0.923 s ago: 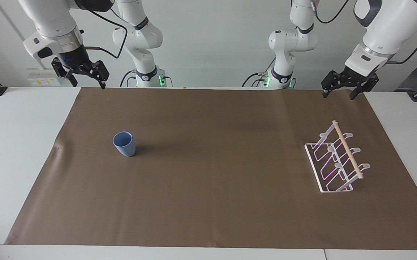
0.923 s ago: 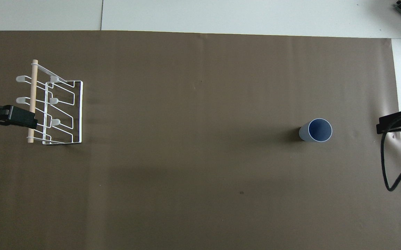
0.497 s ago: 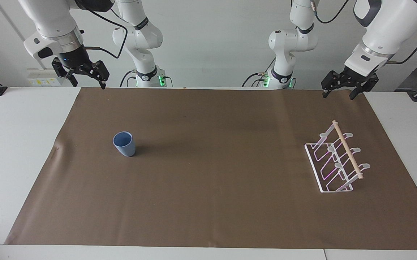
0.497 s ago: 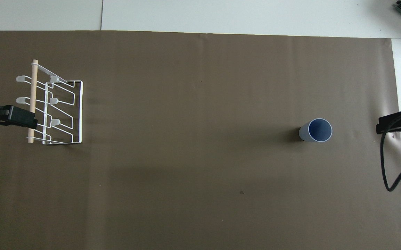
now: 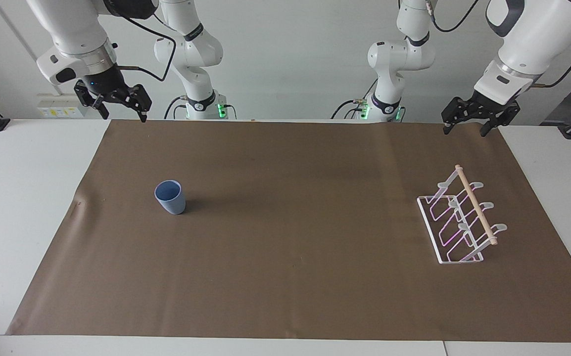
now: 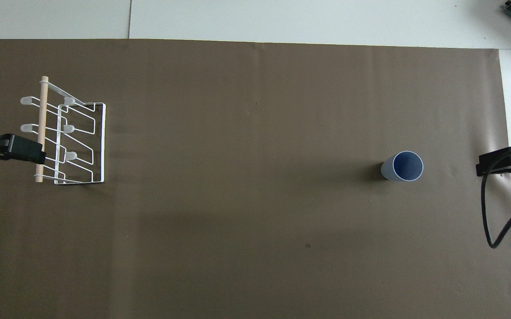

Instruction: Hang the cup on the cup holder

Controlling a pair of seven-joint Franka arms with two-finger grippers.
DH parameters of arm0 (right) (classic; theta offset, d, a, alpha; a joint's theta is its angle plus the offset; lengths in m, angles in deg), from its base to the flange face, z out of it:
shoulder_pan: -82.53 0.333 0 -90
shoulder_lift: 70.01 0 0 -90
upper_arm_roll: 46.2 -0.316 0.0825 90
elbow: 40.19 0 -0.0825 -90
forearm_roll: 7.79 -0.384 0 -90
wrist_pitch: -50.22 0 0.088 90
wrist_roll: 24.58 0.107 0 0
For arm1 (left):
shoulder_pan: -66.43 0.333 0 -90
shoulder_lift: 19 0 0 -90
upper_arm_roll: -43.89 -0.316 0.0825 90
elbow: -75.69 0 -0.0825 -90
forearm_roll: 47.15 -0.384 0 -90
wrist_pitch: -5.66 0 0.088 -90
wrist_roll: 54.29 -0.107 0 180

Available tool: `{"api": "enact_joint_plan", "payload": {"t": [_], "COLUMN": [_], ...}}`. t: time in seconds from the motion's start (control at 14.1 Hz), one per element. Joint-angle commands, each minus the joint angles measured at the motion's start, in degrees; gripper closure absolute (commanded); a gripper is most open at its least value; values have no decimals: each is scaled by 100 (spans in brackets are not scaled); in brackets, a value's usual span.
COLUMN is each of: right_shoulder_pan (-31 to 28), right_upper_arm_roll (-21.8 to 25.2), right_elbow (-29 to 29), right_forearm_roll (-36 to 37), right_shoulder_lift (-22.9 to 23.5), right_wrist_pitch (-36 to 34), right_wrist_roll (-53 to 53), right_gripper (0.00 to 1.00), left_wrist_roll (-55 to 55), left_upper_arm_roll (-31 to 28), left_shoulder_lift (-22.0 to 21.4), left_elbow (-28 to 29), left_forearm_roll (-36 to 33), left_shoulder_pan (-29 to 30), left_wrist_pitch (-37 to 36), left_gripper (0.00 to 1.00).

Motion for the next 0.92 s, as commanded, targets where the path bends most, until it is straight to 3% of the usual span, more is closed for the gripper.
{"api": "enact_joint_plan", "payload": {"t": [0.0,0.35,0.71,0.85], "right_shoulder_pan": [-53,-246,-326,-300], "right_upper_arm_roll": [-34,28,28,19], "right_elbow": [492,1328,2022,2084], "right_forearm_roll": [-14,-14,-14,-127], "right_shoulder_lift": [-299,-484,-335,-11], "right_wrist_pitch": [351,1195,2345,2767], "right_wrist_roll": [2,-779,-1132,-1132], "right_gripper": [0,0,0,0], "left_wrist_roll": [-23,-23,-23,-23], "left_upper_arm_roll": [25,25,25,25], "left_shoulder_lift": [-133,-133,-124,-133], "left_elbow": [142,142,142,142], "left_forearm_roll": [-106,-106,-106,-106], "left_shoulder_pan": [50,50,50,50], "left_wrist_pitch": [19,19,19,19], "left_gripper": [0,0,0,0]}}
